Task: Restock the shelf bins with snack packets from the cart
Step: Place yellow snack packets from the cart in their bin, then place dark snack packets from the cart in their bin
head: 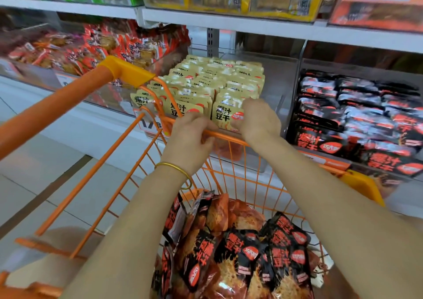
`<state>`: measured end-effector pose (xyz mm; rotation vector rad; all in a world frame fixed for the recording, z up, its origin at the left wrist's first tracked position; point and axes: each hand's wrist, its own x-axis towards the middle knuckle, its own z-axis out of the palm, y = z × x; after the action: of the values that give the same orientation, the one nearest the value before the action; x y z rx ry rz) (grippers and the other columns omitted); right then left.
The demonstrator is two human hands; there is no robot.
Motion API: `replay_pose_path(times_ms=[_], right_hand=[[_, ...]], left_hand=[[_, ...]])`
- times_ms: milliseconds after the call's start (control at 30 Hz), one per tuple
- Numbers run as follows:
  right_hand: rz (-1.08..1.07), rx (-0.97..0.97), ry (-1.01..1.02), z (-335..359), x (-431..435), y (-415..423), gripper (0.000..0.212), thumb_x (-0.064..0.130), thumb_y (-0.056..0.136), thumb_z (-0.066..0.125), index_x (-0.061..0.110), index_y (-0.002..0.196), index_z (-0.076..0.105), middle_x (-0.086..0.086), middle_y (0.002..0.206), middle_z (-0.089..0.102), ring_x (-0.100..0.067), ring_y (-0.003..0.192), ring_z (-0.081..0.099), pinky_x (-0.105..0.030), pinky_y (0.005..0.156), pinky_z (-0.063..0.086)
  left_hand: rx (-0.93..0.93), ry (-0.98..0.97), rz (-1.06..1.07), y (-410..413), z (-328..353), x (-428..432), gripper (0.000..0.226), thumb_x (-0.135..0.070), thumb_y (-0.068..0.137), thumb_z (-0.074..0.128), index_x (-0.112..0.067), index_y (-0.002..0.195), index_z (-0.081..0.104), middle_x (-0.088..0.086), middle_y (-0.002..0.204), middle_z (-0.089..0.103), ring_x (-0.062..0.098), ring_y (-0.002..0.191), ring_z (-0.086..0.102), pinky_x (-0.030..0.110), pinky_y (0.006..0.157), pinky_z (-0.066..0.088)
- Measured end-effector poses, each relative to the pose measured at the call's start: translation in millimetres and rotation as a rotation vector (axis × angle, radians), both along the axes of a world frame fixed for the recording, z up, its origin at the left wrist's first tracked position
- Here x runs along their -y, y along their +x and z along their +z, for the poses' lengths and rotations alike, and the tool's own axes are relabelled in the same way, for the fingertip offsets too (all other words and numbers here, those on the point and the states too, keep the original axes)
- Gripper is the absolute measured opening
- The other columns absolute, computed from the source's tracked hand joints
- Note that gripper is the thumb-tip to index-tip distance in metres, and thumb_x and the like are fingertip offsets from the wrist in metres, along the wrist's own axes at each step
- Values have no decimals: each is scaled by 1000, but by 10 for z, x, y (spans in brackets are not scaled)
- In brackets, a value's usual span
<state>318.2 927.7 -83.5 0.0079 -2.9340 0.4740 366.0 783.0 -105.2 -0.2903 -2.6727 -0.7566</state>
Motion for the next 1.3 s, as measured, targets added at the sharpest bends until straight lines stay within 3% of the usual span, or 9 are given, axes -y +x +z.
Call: replay_pose_path(times_ms=[233, 367, 500, 567, 733, 867, 1067, 1167, 1300], right_hand=[[10, -3, -61, 121, -7, 136, 56, 23, 87, 68, 3, 126, 33, -15, 117, 55, -36, 97, 60, -36, 63, 37], [205, -283, -70, 238, -56, 454, 26, 13, 91, 57, 7, 110, 41, -12, 107, 51, -34, 83, 55, -39, 62, 43], [476, 270, -179, 37, -58, 723, 9, 18, 90, 60, 13, 88, 54, 1, 73, 56, -22, 69, 59, -26, 57, 45], [516, 536, -25, -280, -20, 774, 14, 19, 93, 57, 10, 83, 54, -12, 81, 62, -30, 73, 65, -28, 55, 44], [344, 734, 26, -1035, 14, 863, 28, 35, 96, 51, 13, 79, 53, -4, 69, 59, -19, 63, 61, -32, 62, 48], [206, 687, -146, -1200, -44, 835, 36, 28, 90, 61, 18, 66, 37, 1, 68, 43, -15, 61, 45, -30, 57, 37], [199, 679, -405, -809, -148, 771, 31, 7, 87, 63, 12, 67, 40, -7, 75, 48, -23, 66, 57, -34, 62, 57], [264, 588, -455, -478, -278, 847, 34, -1, 86, 58, 13, 65, 35, -2, 66, 36, -14, 55, 43, -25, 47, 45], [339, 368, -538, -264, -574, 983, 32, -4, 79, 60, 12, 64, 37, 1, 62, 36, -12, 56, 35, -24, 56, 30]], left_hand=[[-38, 59, -15, 39, 76, -9, 20, -3, 81, 60, -12, 97, 67, 4, 101, 60, 24, 104, 50, 24, 90, 33], [-39, 84, -21, 76, 134, -17, 15, -6, 82, 61, -13, 94, 67, -2, 87, 59, 17, 88, 53, 25, 80, 42], [150, 50, -93, 114, 137, -50, 10, -12, 84, 59, -16, 90, 67, -11, 78, 57, 9, 77, 53, 21, 70, 43], [211, -5, -135, 129, 110, -60, 9, -13, 86, 58, -14, 87, 67, -16, 73, 53, 7, 74, 52, 20, 69, 42], [309, -78, -174, 126, 36, -41, 11, -14, 89, 57, -12, 91, 68, -8, 78, 56, 12, 81, 55, 26, 77, 47], [360, -82, -174, 120, 1, -32, 11, -14, 89, 57, -12, 93, 67, -7, 80, 56, 14, 84, 57, 29, 80, 49], [462, -132, -160, 145, -18, -44, 16, -18, 91, 56, -10, 102, 65, 0, 93, 58, 19, 96, 57, 30, 85, 47], [579, -203, -151, 136, -25, -48, 25, -25, 94, 53, -10, 112, 60, 7, 115, 58, 21, 105, 54, 31, 89, 45], [792, -199, -124, 153, 2, -89, 51, -46, 97, 35, -7, 128, 45, 13, 127, 52, 24, 103, 53, 33, 87, 44]])
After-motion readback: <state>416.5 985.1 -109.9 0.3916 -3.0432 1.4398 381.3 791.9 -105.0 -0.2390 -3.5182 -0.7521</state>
